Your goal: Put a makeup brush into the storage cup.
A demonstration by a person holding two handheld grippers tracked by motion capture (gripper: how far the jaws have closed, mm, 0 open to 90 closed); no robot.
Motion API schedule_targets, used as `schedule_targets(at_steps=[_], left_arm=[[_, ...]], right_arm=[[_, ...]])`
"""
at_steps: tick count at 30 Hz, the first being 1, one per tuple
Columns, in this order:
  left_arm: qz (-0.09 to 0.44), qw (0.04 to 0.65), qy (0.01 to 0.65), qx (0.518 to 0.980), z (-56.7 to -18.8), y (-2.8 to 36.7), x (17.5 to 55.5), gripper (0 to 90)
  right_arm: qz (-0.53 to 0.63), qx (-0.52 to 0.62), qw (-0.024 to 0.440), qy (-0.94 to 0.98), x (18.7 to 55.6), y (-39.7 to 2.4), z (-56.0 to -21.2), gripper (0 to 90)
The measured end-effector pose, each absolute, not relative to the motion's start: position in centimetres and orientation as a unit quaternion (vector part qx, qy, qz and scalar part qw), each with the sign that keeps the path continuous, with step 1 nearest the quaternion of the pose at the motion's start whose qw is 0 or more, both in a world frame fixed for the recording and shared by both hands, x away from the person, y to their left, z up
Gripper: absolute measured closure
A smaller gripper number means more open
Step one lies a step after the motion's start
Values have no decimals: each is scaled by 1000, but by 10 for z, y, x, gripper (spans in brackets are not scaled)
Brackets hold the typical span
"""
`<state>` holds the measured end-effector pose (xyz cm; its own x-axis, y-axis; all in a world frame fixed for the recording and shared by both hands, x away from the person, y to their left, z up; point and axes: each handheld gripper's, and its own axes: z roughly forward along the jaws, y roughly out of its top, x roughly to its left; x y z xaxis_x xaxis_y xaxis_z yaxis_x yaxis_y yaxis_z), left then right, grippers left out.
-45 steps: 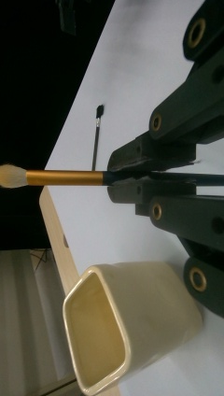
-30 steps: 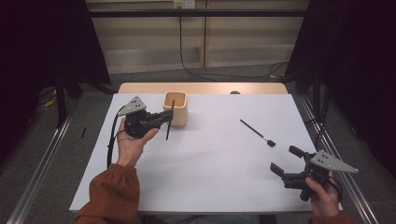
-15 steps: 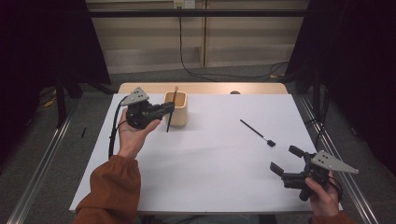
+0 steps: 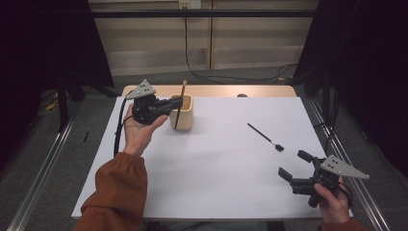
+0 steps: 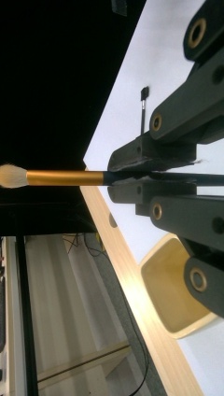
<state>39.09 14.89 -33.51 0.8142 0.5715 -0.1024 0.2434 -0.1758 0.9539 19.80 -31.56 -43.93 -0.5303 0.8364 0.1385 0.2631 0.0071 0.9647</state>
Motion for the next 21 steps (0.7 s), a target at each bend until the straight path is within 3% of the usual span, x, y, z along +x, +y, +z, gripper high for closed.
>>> schedule_targets(at_steps=[21], left_arm=[[159,581,306,738,-328,150,431,838]], right_arm=[[571,416,252,661,198,-316,-439,0]])
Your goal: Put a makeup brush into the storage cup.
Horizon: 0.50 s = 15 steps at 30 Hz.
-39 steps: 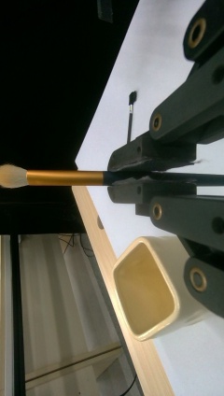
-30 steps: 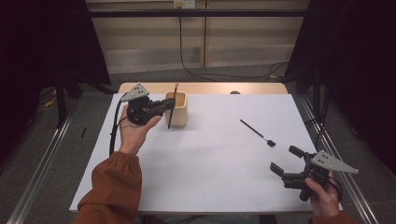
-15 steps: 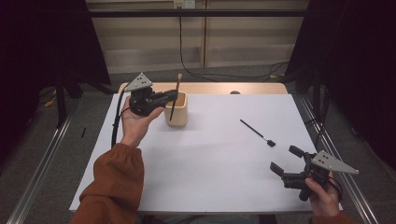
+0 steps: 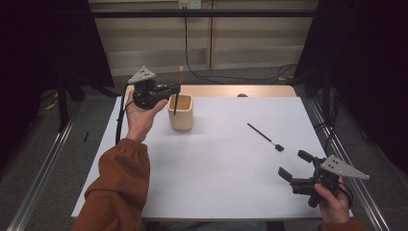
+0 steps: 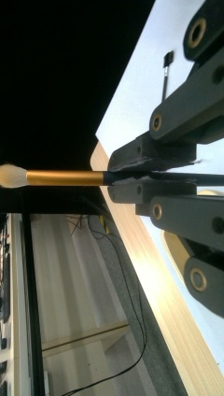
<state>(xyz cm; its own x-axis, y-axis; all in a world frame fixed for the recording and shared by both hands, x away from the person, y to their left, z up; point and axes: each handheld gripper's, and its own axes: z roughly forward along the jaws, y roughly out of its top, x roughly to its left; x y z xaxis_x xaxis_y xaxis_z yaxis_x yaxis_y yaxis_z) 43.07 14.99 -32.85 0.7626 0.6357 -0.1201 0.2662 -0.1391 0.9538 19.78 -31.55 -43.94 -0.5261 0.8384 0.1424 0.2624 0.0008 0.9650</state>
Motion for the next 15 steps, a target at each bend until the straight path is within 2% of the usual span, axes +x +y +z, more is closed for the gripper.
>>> schedule_targets(at_steps=[15], left_arm=[[166,581,309,735,-323,140,451,838]], right_arm=[[571,415,250,662,198,-315,-439,0]])
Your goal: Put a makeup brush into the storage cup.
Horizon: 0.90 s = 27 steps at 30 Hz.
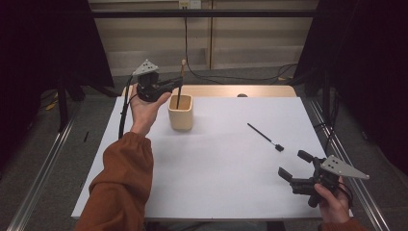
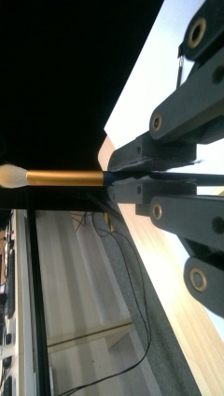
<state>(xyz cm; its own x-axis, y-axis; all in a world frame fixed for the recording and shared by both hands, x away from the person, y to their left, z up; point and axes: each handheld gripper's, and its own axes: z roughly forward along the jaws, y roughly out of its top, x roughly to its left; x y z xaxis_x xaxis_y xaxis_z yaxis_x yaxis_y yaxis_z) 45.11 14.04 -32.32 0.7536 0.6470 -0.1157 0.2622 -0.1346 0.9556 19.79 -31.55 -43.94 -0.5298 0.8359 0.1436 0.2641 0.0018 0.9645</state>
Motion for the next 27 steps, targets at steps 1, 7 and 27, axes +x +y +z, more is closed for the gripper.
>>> schedule_targets(at_steps=[1,7,27], left_arm=[[167,580,309,735,-323,141,453,839],[168,579,318,731,-326,141,464,839],[169,569,327,735,-346,141,477,838]], right_arm=[[571,415,250,663,198,-316,-439,0],[569,416,247,665,198,-315,-440,0],[569,416,244,666,198,-315,-440,0]])
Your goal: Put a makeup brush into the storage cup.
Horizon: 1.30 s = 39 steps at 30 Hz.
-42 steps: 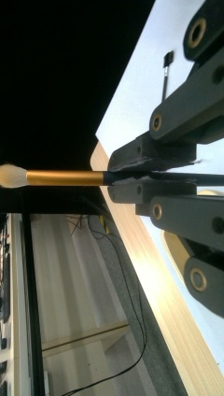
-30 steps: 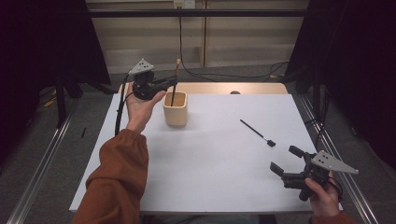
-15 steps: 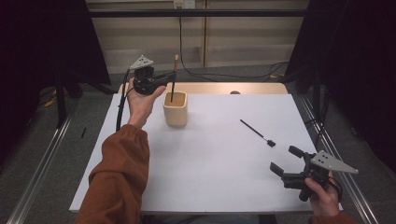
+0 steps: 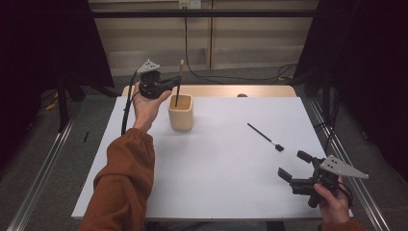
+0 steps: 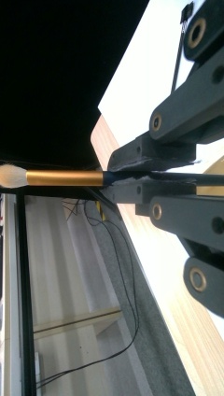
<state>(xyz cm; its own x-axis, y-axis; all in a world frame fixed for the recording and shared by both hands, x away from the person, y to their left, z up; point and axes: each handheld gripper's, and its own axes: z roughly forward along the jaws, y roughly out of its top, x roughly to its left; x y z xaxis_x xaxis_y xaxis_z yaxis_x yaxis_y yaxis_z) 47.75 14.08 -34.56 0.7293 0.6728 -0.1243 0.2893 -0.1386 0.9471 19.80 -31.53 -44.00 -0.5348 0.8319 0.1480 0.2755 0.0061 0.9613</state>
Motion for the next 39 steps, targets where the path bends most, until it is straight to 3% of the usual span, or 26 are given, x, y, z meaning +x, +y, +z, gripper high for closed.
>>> schedule_targets(at_steps=[39], left_arm=[[161,535,345,754,-388,141,479,838]], right_arm=[[568,416,244,667,198,-315,-440,0]])
